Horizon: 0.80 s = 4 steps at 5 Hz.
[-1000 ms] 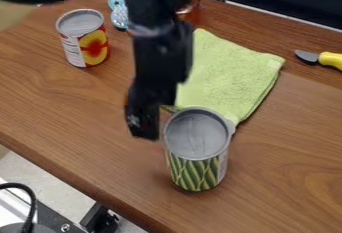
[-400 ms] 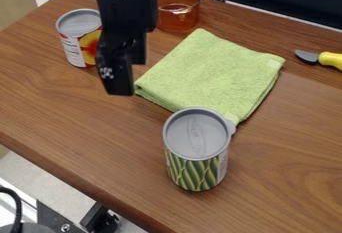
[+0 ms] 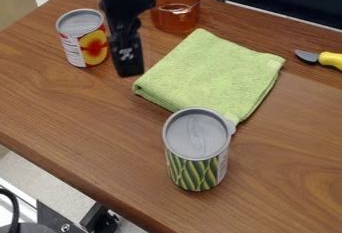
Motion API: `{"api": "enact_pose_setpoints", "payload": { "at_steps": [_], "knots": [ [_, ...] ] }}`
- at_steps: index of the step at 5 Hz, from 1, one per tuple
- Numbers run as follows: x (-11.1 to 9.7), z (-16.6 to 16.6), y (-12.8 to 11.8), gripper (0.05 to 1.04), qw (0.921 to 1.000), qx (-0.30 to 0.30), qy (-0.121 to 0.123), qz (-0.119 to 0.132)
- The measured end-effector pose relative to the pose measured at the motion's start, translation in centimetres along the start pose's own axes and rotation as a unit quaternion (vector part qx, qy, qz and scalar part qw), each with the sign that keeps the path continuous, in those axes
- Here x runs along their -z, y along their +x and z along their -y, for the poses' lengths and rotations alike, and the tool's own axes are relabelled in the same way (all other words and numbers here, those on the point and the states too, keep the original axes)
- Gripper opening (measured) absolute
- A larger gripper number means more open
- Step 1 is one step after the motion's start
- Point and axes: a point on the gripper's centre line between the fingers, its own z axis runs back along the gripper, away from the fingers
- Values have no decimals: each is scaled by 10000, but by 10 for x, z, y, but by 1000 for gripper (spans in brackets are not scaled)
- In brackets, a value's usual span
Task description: Push the tin to the bottom right side of the table
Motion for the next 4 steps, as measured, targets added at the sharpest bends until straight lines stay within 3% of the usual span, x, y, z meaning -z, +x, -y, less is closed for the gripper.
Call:
{"api": "enact_pose_setpoints", "payload": {
  "at_steps": [1,3,4],
  "knots": [
    [3,-22,11,995,9924,-1204,142,191],
    [3,-42,38,995,9759,-2078,413,518],
    [4,-54,54,995,9685,-2334,384,771]
  ]
}}
